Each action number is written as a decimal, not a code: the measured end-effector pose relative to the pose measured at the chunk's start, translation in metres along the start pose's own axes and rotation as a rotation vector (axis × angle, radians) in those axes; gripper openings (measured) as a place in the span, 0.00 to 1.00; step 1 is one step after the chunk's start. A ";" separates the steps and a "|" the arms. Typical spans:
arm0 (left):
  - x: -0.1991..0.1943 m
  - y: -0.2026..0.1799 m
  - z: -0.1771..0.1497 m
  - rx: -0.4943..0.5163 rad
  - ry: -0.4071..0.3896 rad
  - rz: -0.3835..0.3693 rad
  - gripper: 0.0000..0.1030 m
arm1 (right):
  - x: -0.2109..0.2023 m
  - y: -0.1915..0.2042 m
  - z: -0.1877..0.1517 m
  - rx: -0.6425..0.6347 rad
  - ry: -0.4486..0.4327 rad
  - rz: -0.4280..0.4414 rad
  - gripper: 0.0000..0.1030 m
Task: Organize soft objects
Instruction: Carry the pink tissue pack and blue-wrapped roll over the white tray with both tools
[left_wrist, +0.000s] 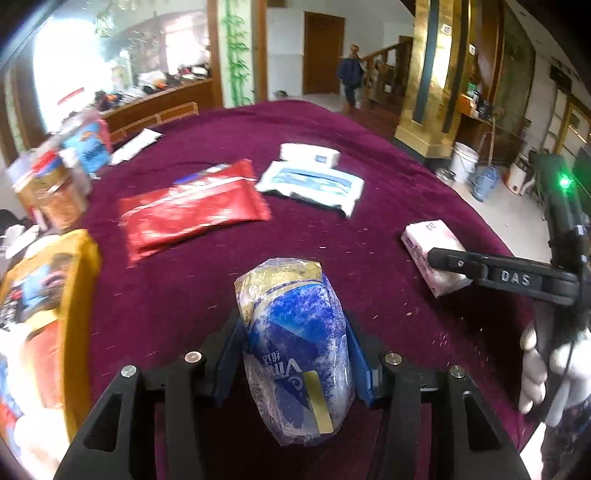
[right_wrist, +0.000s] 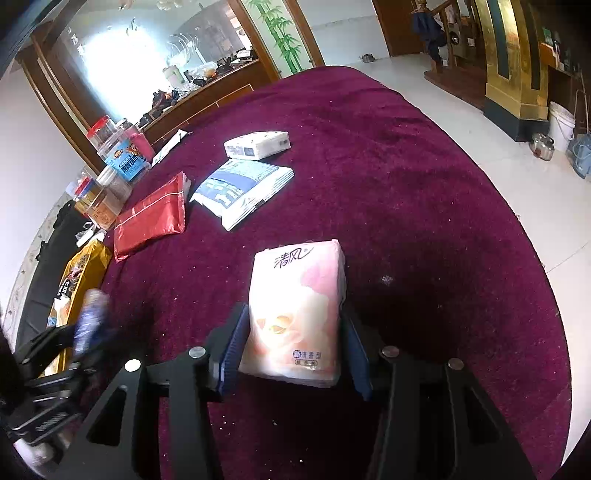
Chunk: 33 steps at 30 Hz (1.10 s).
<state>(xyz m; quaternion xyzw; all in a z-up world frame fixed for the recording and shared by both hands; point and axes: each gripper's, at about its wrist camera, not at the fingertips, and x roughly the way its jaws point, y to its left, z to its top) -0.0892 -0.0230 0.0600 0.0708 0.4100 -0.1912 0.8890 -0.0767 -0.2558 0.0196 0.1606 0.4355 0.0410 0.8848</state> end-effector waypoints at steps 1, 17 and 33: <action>-0.009 0.005 -0.003 -0.008 -0.013 0.011 0.53 | 0.000 0.000 0.000 -0.002 0.000 -0.002 0.47; -0.080 0.082 -0.037 -0.117 -0.142 0.161 0.54 | 0.002 0.026 -0.003 -0.095 0.008 -0.150 0.44; -0.095 0.132 -0.067 -0.224 -0.152 0.162 0.54 | -0.022 0.074 -0.009 -0.160 -0.001 -0.157 0.40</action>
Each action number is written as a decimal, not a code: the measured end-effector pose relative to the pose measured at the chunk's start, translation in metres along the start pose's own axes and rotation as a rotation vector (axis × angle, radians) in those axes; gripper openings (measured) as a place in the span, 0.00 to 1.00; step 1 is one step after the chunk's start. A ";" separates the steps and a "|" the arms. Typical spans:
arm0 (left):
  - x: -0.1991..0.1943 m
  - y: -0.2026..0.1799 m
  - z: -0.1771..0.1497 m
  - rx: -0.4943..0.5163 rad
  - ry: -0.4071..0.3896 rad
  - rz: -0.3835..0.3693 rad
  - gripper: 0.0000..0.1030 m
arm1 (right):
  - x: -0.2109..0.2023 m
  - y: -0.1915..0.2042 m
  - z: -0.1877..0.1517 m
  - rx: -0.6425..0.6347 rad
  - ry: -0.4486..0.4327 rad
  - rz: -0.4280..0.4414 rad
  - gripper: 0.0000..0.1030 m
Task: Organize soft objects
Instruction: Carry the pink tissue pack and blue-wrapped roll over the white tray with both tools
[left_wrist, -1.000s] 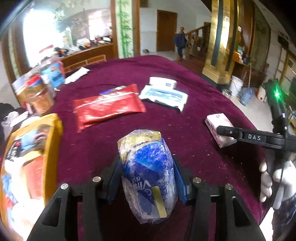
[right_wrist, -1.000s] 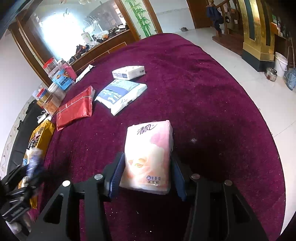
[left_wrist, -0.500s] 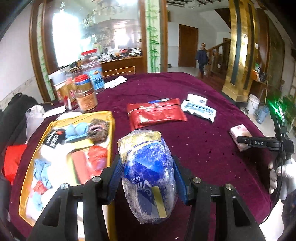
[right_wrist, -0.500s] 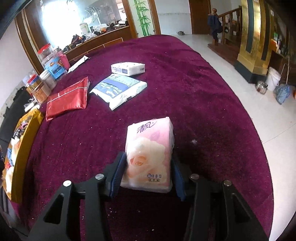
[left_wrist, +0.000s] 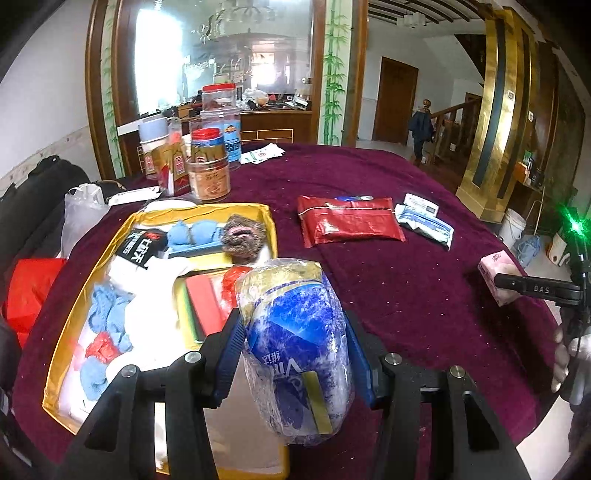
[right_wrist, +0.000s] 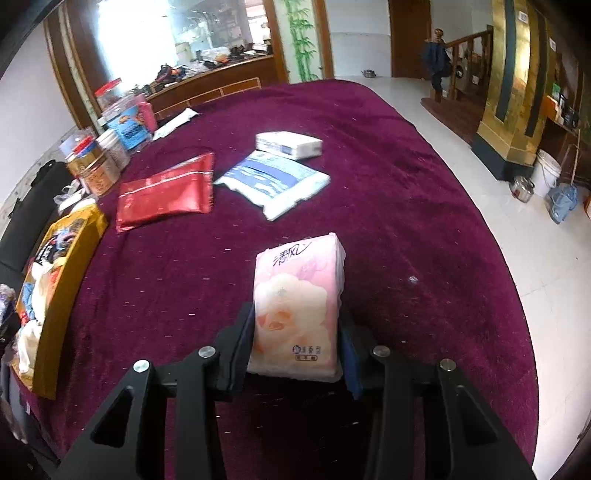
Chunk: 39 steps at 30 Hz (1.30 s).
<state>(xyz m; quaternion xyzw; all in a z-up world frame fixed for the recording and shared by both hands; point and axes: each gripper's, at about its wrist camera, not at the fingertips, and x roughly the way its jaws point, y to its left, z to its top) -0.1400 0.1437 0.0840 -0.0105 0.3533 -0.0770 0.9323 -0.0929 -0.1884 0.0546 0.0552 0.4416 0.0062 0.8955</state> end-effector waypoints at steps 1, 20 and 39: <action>0.000 0.003 -0.001 -0.006 0.000 -0.001 0.54 | -0.002 0.004 0.000 -0.006 -0.001 0.003 0.40; -0.002 0.054 -0.020 -0.112 0.016 -0.015 0.54 | -0.020 0.133 -0.001 -0.225 -0.015 0.140 0.40; -0.002 0.085 -0.030 -0.170 0.025 -0.020 0.54 | -0.024 0.210 -0.018 -0.343 0.003 0.241 0.40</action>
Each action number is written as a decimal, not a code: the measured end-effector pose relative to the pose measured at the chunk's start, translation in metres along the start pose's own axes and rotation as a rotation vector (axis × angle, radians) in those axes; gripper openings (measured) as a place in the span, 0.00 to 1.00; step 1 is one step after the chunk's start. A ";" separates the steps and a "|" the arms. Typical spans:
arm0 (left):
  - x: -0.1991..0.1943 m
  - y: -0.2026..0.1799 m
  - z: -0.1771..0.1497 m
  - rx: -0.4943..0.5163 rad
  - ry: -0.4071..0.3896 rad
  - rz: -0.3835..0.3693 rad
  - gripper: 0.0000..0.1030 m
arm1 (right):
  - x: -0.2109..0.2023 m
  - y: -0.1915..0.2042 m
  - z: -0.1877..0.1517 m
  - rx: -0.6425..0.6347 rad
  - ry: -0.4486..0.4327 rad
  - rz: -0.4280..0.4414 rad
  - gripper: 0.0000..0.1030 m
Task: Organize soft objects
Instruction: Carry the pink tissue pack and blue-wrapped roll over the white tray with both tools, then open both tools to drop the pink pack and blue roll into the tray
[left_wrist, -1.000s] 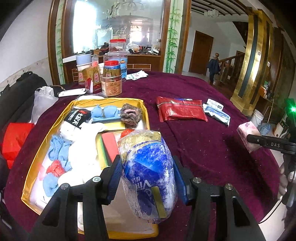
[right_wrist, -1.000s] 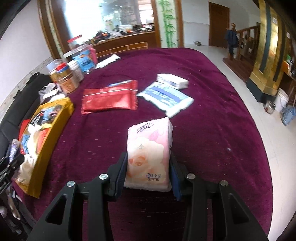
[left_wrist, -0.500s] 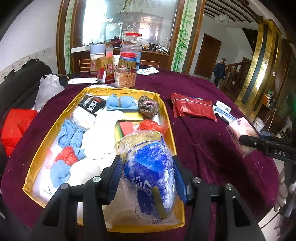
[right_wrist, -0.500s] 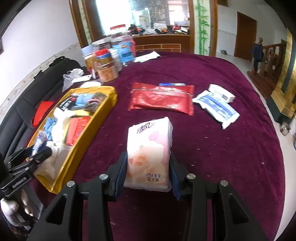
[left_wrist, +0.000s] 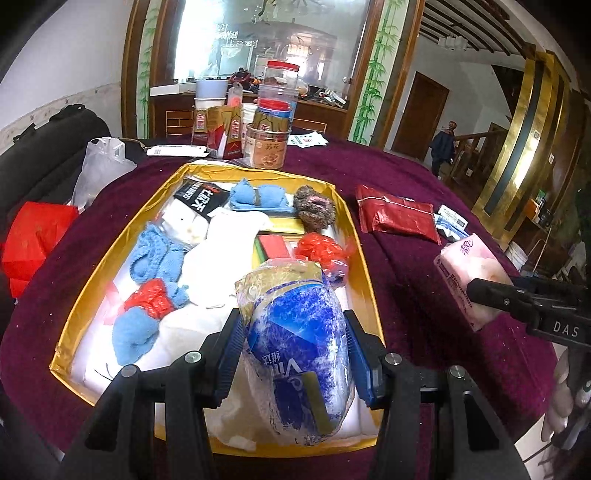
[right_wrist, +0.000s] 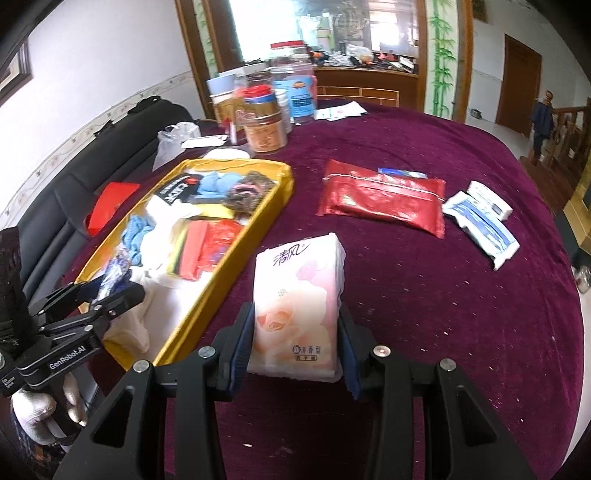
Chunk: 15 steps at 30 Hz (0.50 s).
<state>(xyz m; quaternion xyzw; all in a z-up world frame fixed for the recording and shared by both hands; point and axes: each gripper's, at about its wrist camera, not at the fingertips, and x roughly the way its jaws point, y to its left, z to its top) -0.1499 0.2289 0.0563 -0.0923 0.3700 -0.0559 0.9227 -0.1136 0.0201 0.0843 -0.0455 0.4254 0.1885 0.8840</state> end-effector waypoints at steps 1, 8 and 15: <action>-0.001 0.003 0.000 -0.004 -0.001 0.003 0.54 | 0.000 0.003 0.001 -0.006 -0.001 0.005 0.40; -0.006 0.029 0.002 -0.050 -0.007 0.046 0.54 | 0.006 0.036 0.011 -0.071 -0.004 0.060 0.40; -0.005 0.072 0.004 -0.136 -0.008 0.113 0.54 | 0.019 0.070 0.018 -0.135 0.014 0.112 0.40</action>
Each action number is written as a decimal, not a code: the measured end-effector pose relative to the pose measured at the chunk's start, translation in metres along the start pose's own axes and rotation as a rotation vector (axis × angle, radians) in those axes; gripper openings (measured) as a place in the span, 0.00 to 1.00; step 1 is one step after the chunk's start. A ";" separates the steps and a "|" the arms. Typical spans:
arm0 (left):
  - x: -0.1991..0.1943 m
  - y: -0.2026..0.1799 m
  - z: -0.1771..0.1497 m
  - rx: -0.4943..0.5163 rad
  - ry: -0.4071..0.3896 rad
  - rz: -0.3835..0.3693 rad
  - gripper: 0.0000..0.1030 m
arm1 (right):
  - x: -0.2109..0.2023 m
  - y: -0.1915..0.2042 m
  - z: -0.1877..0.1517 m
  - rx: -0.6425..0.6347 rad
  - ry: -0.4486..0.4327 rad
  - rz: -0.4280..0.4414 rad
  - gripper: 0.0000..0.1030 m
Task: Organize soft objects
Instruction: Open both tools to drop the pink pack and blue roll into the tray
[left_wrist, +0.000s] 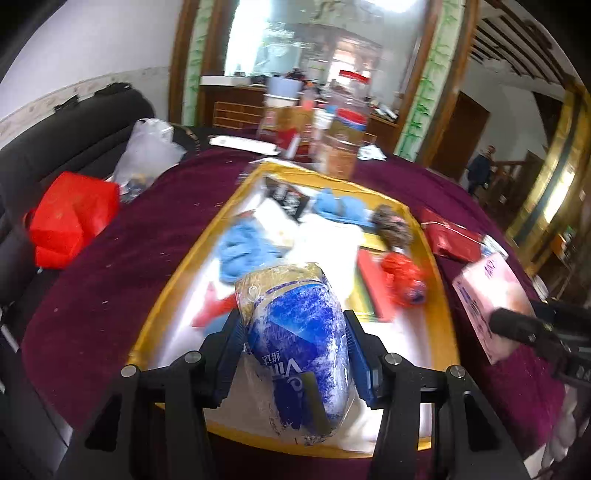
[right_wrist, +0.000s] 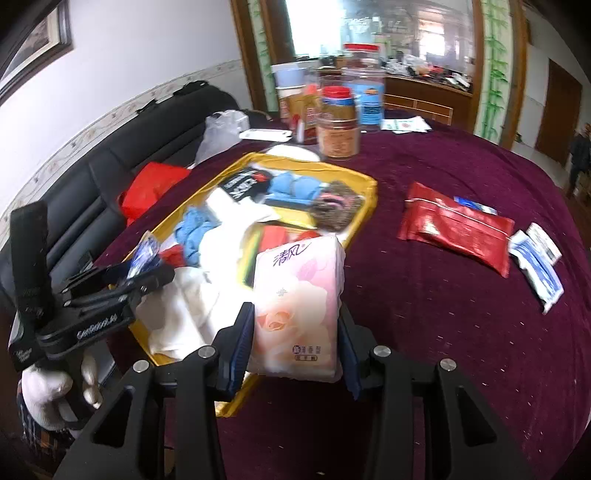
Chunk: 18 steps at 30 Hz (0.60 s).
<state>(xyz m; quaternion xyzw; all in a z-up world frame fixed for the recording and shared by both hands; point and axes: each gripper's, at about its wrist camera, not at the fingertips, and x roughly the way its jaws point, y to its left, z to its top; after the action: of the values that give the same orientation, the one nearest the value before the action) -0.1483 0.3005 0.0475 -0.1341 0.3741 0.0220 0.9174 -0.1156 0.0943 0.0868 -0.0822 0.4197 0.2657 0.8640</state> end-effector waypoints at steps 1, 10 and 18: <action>0.002 0.004 0.000 -0.007 0.006 0.008 0.54 | 0.003 0.004 0.000 -0.006 0.004 0.005 0.40; 0.022 0.014 -0.003 -0.021 0.051 0.066 0.55 | 0.038 0.038 -0.003 -0.075 0.085 0.051 0.40; 0.028 0.015 -0.001 -0.026 0.047 0.067 0.60 | 0.066 0.049 -0.002 -0.111 0.148 0.044 0.40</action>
<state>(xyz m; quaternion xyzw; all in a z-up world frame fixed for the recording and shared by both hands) -0.1310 0.3131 0.0234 -0.1341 0.3996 0.0545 0.9052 -0.1100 0.1606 0.0388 -0.1399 0.4686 0.3008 0.8187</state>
